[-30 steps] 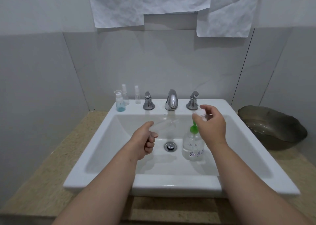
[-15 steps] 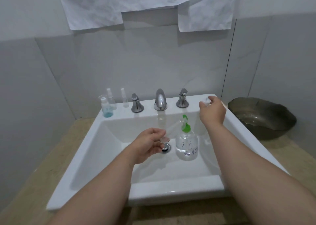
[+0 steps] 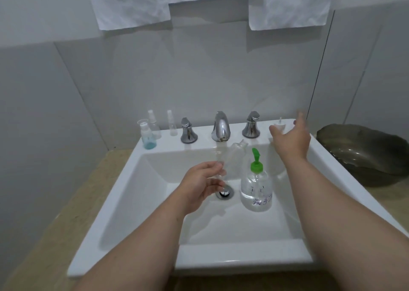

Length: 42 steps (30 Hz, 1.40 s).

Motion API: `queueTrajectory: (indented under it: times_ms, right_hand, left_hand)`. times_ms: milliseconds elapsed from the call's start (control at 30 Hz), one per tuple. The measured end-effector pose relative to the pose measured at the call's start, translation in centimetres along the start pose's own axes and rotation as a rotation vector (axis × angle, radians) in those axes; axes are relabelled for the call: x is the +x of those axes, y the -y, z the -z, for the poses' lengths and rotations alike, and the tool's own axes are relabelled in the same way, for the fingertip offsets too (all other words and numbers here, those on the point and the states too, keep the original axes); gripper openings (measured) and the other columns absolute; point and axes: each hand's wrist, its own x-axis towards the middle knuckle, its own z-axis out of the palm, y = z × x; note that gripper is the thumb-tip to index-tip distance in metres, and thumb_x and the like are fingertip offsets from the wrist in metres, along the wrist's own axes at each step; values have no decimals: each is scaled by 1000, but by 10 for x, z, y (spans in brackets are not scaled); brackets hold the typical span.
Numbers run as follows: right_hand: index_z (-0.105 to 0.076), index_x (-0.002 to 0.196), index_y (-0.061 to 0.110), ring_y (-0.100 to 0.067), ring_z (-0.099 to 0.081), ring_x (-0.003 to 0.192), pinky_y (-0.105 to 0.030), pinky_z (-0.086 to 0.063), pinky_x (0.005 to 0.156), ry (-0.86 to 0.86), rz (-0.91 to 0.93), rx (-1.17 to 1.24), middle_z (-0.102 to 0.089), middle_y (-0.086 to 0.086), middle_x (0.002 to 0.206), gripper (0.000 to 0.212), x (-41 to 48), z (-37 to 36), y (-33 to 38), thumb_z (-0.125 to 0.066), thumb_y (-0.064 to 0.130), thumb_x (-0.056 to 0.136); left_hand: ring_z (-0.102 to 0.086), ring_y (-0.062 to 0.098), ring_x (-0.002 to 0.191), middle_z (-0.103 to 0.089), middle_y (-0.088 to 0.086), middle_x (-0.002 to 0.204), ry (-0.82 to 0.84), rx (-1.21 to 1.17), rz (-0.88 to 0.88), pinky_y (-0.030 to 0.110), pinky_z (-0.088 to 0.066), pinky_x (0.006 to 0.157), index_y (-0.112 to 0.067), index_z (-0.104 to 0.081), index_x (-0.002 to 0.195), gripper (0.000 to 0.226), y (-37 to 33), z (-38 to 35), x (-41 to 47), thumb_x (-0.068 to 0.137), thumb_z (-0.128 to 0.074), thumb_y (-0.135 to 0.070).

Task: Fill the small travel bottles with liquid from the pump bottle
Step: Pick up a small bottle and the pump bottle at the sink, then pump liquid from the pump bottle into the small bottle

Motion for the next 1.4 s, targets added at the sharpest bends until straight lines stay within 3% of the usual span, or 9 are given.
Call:
queueTrajectory:
  times_ms: [67, 133, 200, 333, 667, 867, 1033, 1267, 1400]
  right_hand:
    - [-40, 150, 15, -24, -49, 128, -32, -40, 96, -126, 31, 9, -51, -11, 142, 68, -7, 6, 4, -70, 31, 91]
    - [-59, 125, 15, -26, -58, 110, -31, -42, 82, -137, 64, 4, -62, -8, 120, 36, -13, 10, 12, -64, 31, 93]
    - [-65, 97, 17, -25, -61, 93, -32, -45, 75, 31, 72, -92, -68, -4, 99, 16, -20, 13, 23, -61, 31, 92]
    - [-66, 78, 15, -15, -58, 70, -27, -39, 57, 364, 67, -213, -68, -1, 79, 29, -48, 18, 31, -67, 41, 91]
    - [-77, 102, 19, -19, -67, 89, -27, -51, 77, 410, 48, -15, -72, 4, 89, 16, -83, 21, 11, -62, 24, 99]
    - [-75, 98, 21, -8, -58, 75, -16, -45, 63, 446, -114, 211, -69, 2, 89, 19, -84, 24, 9, -57, 17, 102]
    - [-80, 98, 19, -12, -60, 83, -24, -48, 79, 477, -212, 303, -72, 3, 95, 18, -85, 22, 11, -63, 14, 96]
    - [-71, 93, 17, -21, -63, 90, -32, -45, 77, 432, -367, 284, -71, -5, 98, 27, -85, 19, 14, -65, 43, 93]
    - [-66, 87, 16, -16, -55, 80, -30, -41, 72, 456, -367, 181, -64, 3, 85, 29, -89, 19, 16, -61, 44, 96]
  left_hand:
    - [-64, 21, 65, -68, 11, 102, -30, 24, -2, 27, -59, 64, -3, -67, 123, 24, 0, 3, 2, 102, -64, -14]
    - [-65, 21, 67, -68, 10, 102, -76, 61, -7, 29, -59, 67, -6, -69, 119, 20, 1, 6, 4, 101, -65, -15]
    - [-64, 22, 68, -67, 9, 101, -112, 114, -19, 30, -58, 69, -7, -69, 115, 16, 2, 7, 6, 101, -66, -15]
    - [-63, 23, 71, -66, 10, 101, -162, 238, -40, 31, -57, 69, -6, -67, 118, 22, 4, 9, 5, 99, -70, -16]
    - [-61, 21, 67, -65, 7, 100, -183, 322, -62, 27, -56, 61, -8, -66, 122, 25, 5, 9, 0, 99, -70, -15]
    - [-56, 18, 63, -63, 5, 99, -155, 302, -67, 26, -47, 63, -12, -70, 120, 19, 2, 9, 1, 102, -64, -14]
    - [-52, 16, 61, -62, 4, 96, -136, 290, -87, 25, -41, 62, -13, -71, 120, 20, 2, 10, 2, 101, -63, -13]
    - [-64, 20, 76, -61, 5, 104, -143, 304, -142, 30, -52, 75, -13, -63, 122, 27, 5, 9, 2, 97, -73, -16]
    - [-66, 23, 80, -64, 8, 102, -134, 271, -156, 30, -55, 79, -10, -65, 125, 28, 5, 11, 5, 97, -71, -9]
